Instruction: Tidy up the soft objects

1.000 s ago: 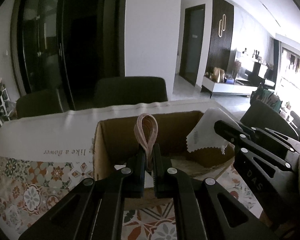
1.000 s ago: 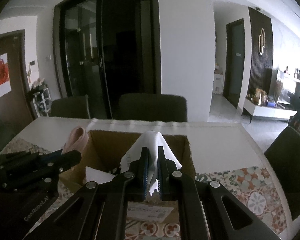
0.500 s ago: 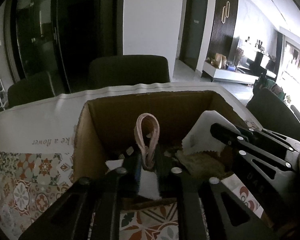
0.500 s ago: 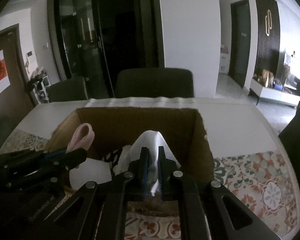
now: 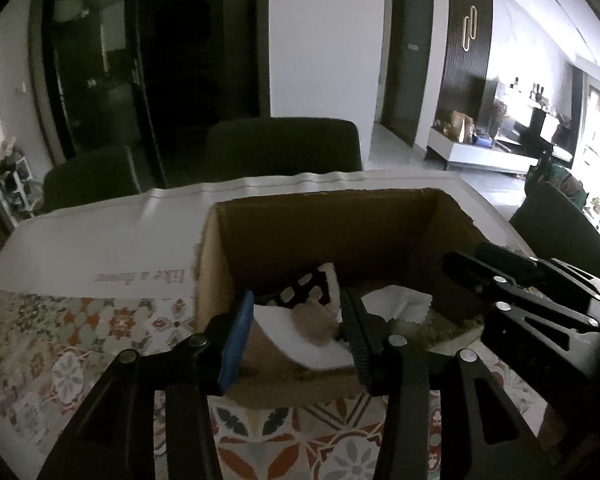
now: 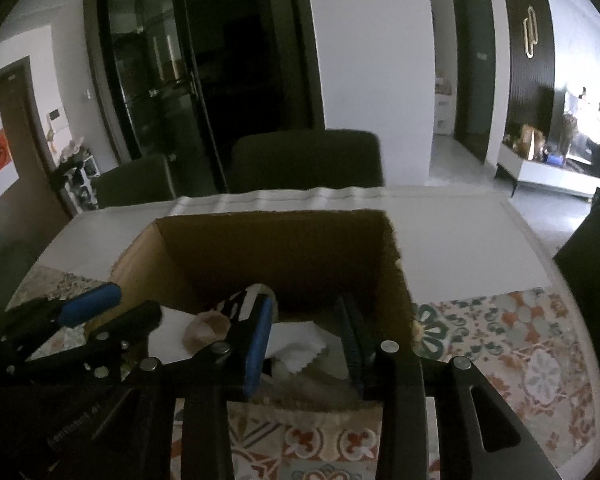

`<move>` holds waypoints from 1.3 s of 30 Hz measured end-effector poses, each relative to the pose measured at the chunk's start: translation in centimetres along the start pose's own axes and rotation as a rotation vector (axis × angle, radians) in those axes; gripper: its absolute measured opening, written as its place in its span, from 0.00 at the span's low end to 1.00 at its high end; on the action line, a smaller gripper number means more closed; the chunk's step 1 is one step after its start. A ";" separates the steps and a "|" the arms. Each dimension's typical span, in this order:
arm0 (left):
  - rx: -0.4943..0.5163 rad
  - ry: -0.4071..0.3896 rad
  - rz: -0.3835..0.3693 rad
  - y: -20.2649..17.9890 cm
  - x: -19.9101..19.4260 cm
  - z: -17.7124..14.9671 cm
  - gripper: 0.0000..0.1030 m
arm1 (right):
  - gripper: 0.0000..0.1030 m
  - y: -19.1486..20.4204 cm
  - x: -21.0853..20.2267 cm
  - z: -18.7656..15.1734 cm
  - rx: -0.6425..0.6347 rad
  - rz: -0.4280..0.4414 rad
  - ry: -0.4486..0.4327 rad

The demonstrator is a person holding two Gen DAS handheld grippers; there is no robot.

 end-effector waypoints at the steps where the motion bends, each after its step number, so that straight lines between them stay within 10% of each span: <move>1: -0.001 -0.004 0.006 0.1 -0.4 -0.1 0.50 | 0.36 0.1 -0.8 -0.1 -0.001 -0.003 -0.005; 39: -0.035 -0.293 0.149 -1.1 -25.1 -10.7 0.96 | 0.60 3.2 -24.9 -9.8 0.033 -0.112 -0.180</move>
Point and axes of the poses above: each gripper's, at about its wrist camera, not at the fingertips, and x roughly the way its jaws point, y to its left, z to its top, the point moved 2 cm from there along x, roughly the way its jaws point, and after that the axes turned 1 degree about -y, right-handed, at the moved point
